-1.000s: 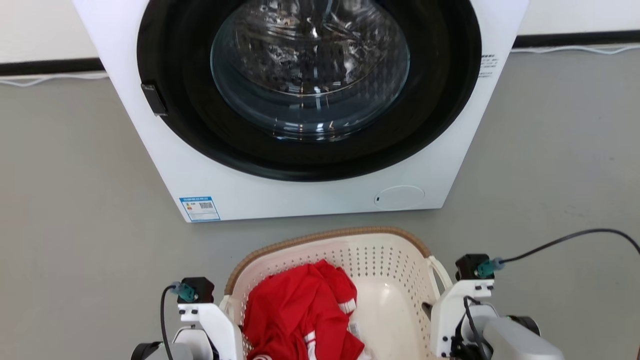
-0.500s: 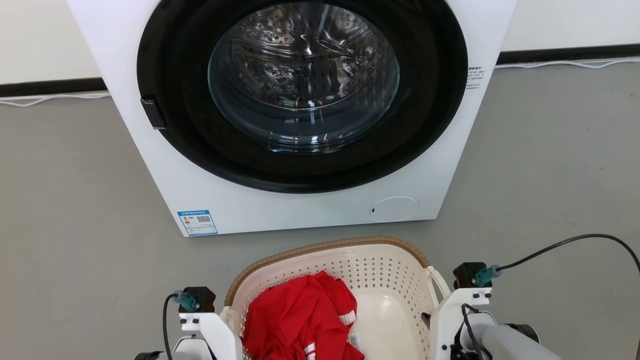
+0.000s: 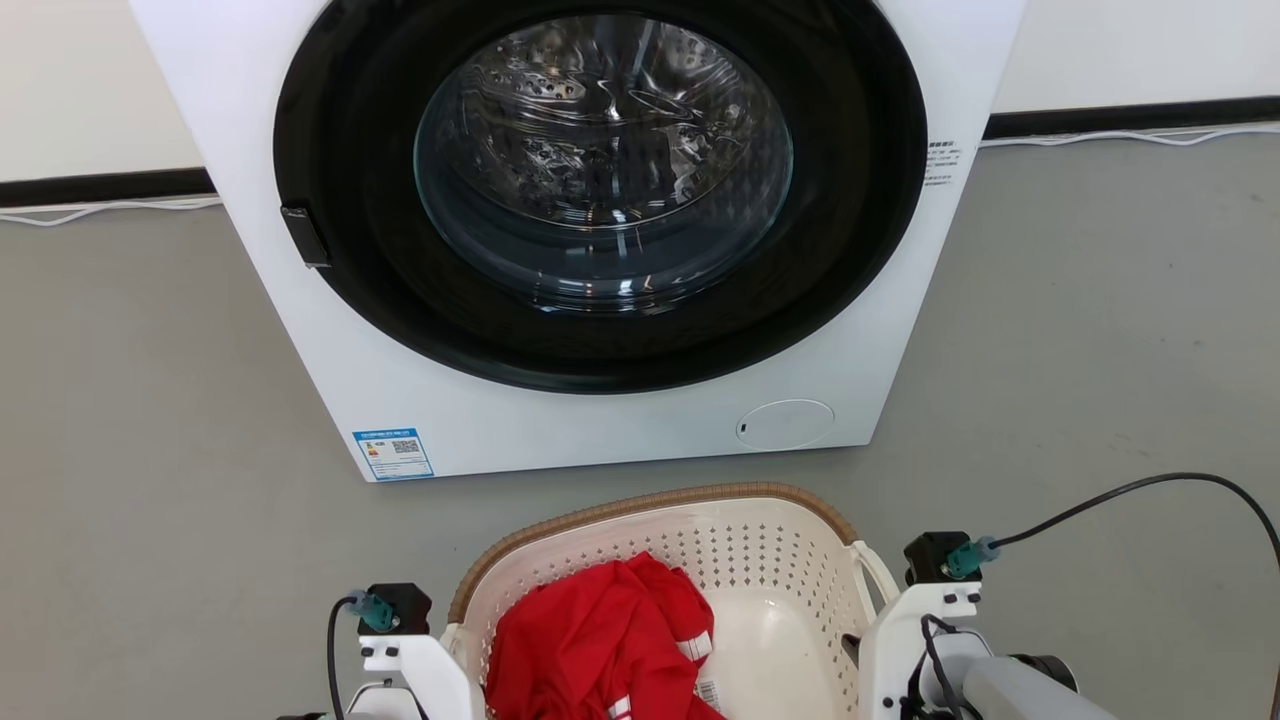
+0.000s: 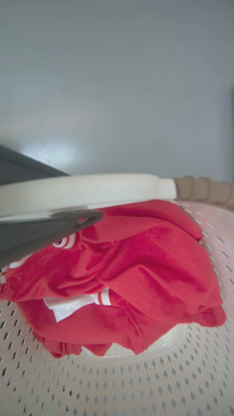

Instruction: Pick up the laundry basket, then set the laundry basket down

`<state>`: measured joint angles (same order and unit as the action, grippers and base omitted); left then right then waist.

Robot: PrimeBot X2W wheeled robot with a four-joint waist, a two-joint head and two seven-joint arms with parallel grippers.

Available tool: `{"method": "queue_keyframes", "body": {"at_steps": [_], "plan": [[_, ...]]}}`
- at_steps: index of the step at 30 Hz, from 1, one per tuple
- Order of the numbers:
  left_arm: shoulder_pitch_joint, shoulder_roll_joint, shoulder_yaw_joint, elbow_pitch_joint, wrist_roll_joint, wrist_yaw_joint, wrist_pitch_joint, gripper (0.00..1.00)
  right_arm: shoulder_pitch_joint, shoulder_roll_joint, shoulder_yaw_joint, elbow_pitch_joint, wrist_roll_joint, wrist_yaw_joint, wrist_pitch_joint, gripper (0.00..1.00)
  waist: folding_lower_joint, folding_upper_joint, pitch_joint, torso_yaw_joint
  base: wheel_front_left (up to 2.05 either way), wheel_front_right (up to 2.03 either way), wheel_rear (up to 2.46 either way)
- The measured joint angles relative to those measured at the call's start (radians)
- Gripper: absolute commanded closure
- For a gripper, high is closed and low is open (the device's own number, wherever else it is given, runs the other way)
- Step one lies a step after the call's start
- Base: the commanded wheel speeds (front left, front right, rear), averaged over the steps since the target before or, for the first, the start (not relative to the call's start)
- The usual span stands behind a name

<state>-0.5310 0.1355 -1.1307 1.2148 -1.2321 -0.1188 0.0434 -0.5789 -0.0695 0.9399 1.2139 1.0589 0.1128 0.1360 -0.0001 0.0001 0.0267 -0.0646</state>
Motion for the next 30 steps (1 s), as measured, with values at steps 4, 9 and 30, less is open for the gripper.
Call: {"method": "queue_keyframes", "body": {"at_steps": [4, 9, 30], "plan": [[0.001, -0.001, -0.004, 0.002, -0.001, 0.0, 0.0, 1.0, 0.0, 0.0, 0.008, 0.0, 0.011, 0.0, 0.0, 1.0, 0.0, -0.0001, 0.001, -0.001, 0.0, 0.0, 0.0], [0.002, -0.003, -0.009, 0.006, -0.01, 0.0, 0.0, 1.0, 0.0, 0.0, 0.024, 0.0, 0.025, 0.0, -0.002, 1.0, 0.0, 0.0, 0.001, -0.003, 0.0, 0.0, 0.0], [0.002, -0.003, -0.035, 0.012, -0.027, 0.0, -0.012, 1.0, -0.005, 0.001, 0.068, 0.012, 0.053, 0.0, -0.015, 1.0, 0.0, 0.0, 0.021, -0.013, 0.0, 0.0, 0.0]]}}
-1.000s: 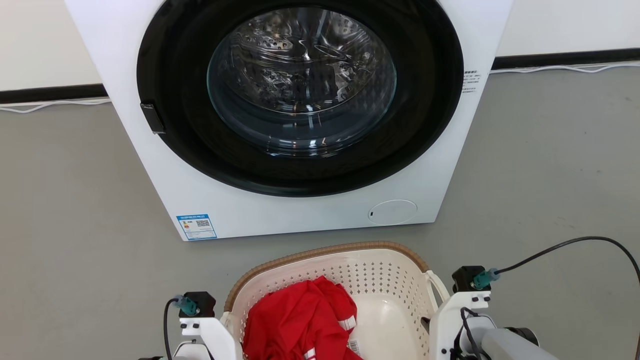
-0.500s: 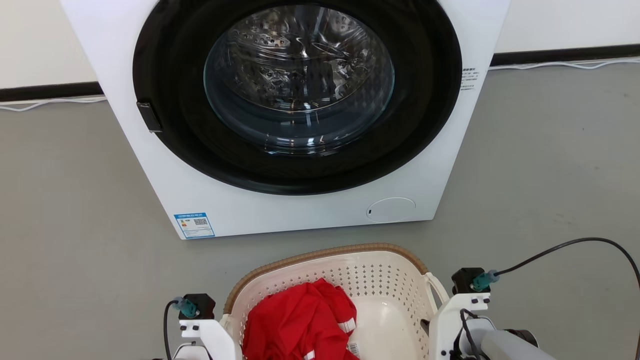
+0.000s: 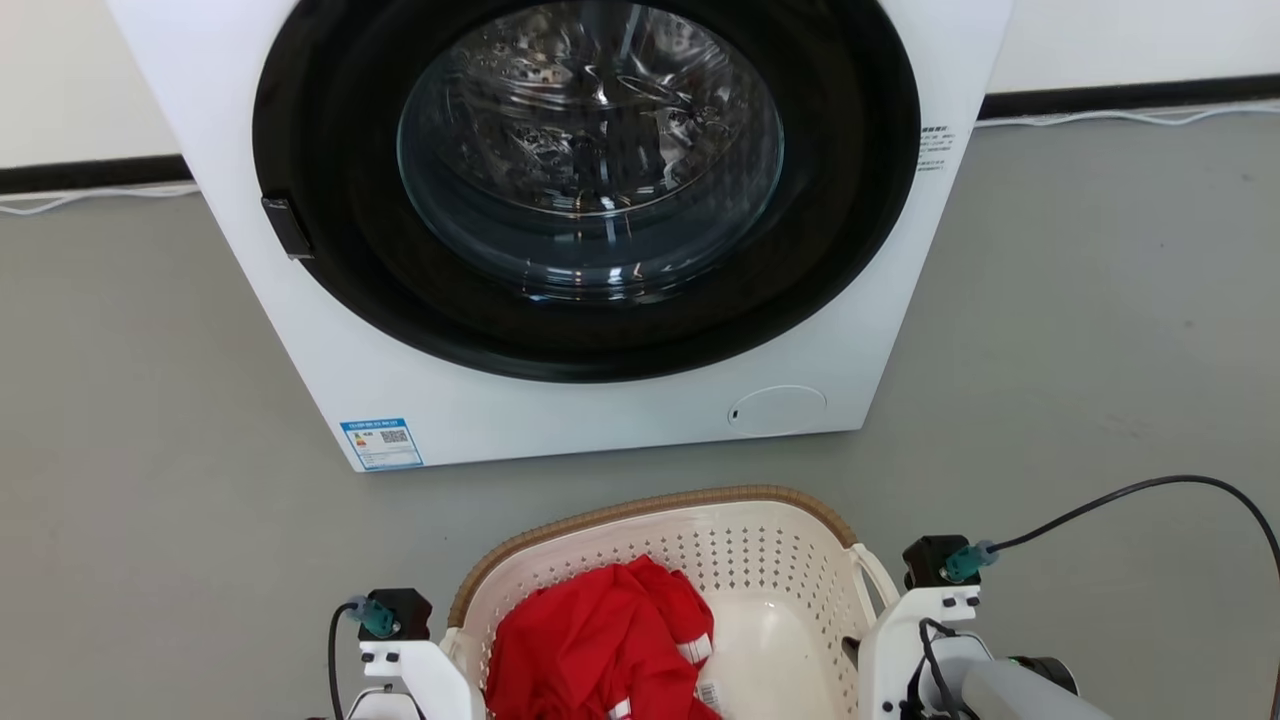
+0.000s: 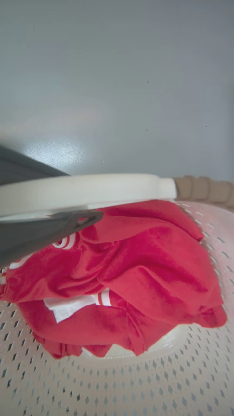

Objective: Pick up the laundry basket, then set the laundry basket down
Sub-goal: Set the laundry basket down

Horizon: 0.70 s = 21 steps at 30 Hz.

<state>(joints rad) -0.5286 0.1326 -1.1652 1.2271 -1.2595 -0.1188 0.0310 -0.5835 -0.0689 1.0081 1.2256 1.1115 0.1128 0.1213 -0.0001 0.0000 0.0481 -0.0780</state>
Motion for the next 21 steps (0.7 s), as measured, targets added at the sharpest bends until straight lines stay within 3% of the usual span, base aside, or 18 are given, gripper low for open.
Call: {"method": "queue_keyframes", "body": {"at_steps": [21], "plan": [[-0.158, 0.023, -0.005, 0.026, 0.01, -0.003, -0.125, 1.0, -0.144, 0.002, 0.037, -0.023, 0.008, 0.0, -0.158, 1.0, 0.0001, 0.0, 0.235, -0.001, 0.0, 0.0, 0.0]]}}
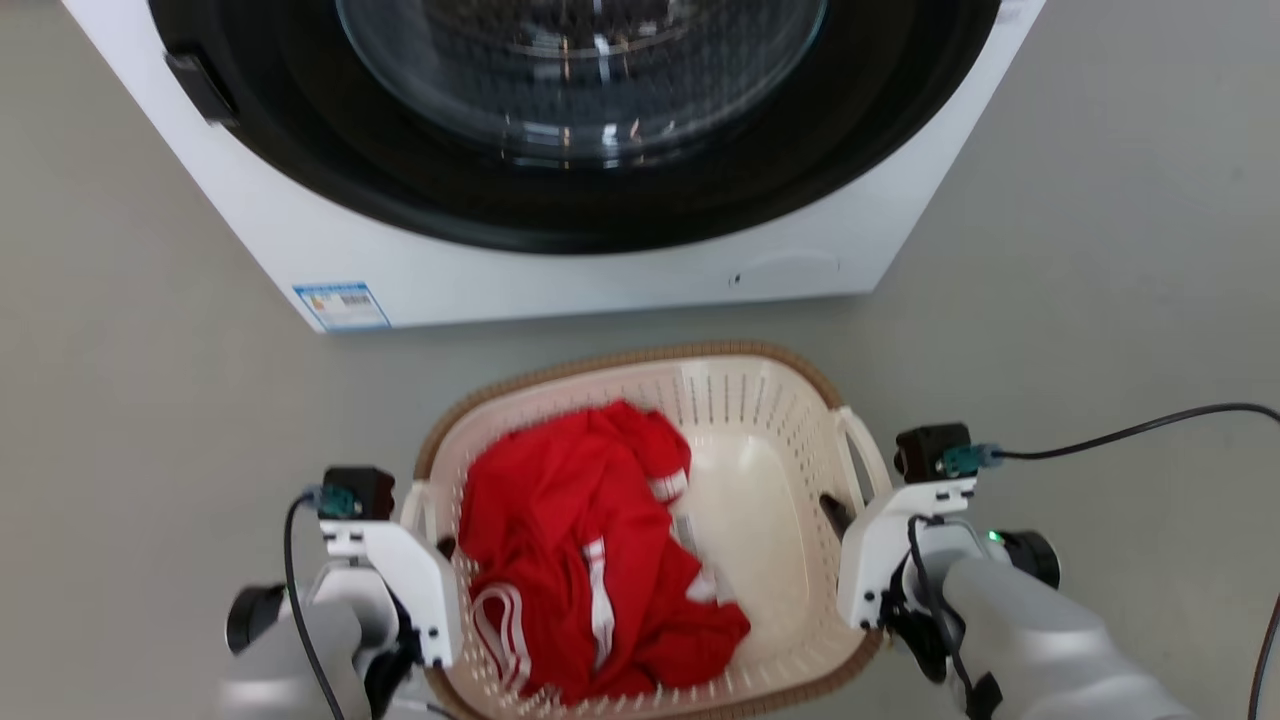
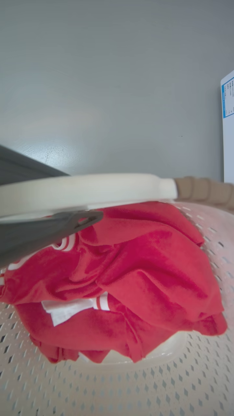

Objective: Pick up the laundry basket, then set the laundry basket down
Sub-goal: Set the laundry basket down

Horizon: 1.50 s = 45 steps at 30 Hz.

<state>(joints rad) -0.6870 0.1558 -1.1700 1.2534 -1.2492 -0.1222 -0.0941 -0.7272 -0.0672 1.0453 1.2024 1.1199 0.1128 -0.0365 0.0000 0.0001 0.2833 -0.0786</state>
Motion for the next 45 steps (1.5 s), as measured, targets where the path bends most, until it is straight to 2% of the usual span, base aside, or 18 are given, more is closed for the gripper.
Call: {"method": "queue_keyframes", "body": {"at_steps": [16, 28, 45], "plan": [[-0.201, 0.018, -0.002, 0.018, 0.029, -0.002, -0.083, 1.0, -0.16, -0.001, 0.002, -0.001, 0.026, 0.0, -0.131, 1.0, 0.0, 0.0, 0.258, 0.005, 0.0, 0.0, 0.0], [-0.339, 0.026, -0.004, 0.03, 0.059, 0.0, -0.109, 1.0, -0.28, -0.005, 0.006, 0.003, 0.038, 0.0, -0.175, 1.0, 0.0, 0.0, 0.439, 0.013, 0.0, 0.0, 0.0], [-0.429, 0.026, -0.008, 0.034, 0.076, 0.017, -0.128, 1.0, -0.348, -0.013, 0.003, 0.002, 0.072, 0.0, -0.212, 1.0, 0.0, 0.0, 0.579, 0.018, 0.0, 0.0, 0.0]]}}
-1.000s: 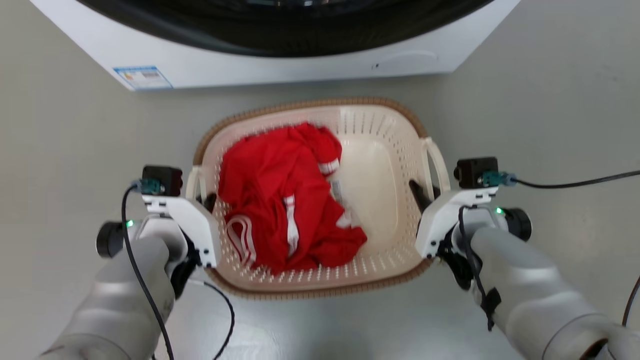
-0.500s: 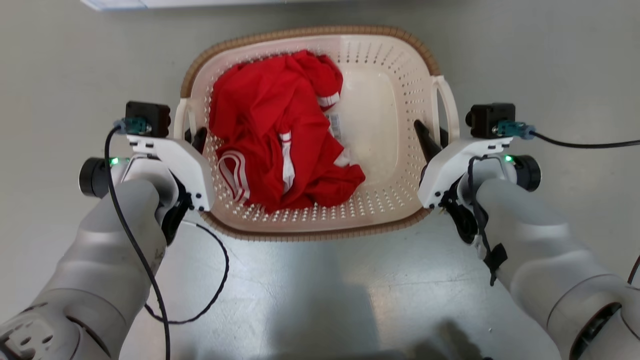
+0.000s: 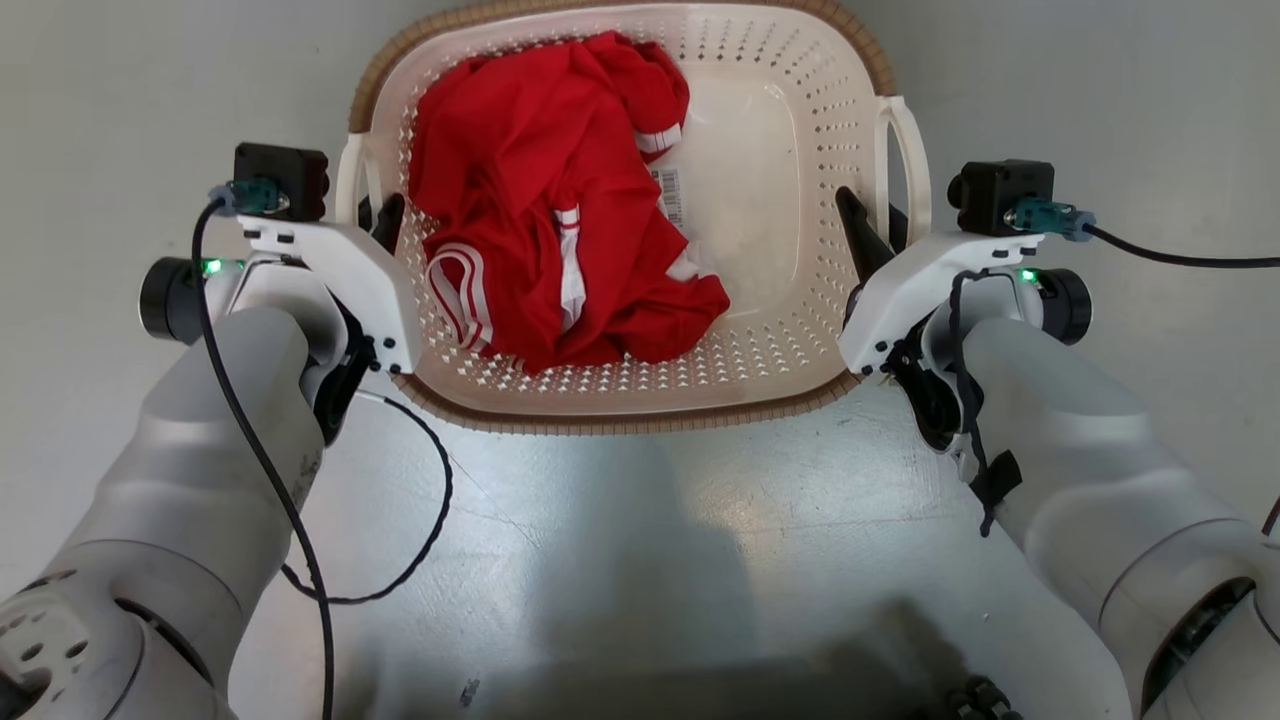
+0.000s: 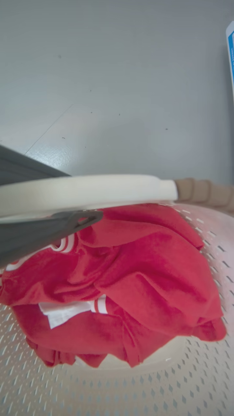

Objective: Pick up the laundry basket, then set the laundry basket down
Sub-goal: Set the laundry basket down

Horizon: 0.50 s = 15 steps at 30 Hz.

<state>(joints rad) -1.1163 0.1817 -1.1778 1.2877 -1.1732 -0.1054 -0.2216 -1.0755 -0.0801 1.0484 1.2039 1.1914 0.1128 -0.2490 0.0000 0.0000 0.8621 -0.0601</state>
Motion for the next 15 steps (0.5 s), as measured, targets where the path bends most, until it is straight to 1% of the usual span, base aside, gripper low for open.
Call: {"method": "queue_keyframes", "body": {"at_steps": [3, 15], "plan": [[-0.01, 0.001, 0.0, 0.0, 0.004, 0.008, 0.0, 1.0, -0.01, 0.001, -0.001, -0.001, 0.007, 0.0, -0.004, 1.0, 0.0, 0.0, 0.016, -0.003, 0.0, 0.0, 0.0], [-0.023, 0.008, -0.005, 0.0, 0.013, 0.008, -0.008, 1.0, -0.019, 0.004, 0.001, -0.005, 0.031, 0.0, -0.008, 1.0, 0.0, 0.0, 0.047, -0.021, 0.0, 0.0, 0.0]]}}
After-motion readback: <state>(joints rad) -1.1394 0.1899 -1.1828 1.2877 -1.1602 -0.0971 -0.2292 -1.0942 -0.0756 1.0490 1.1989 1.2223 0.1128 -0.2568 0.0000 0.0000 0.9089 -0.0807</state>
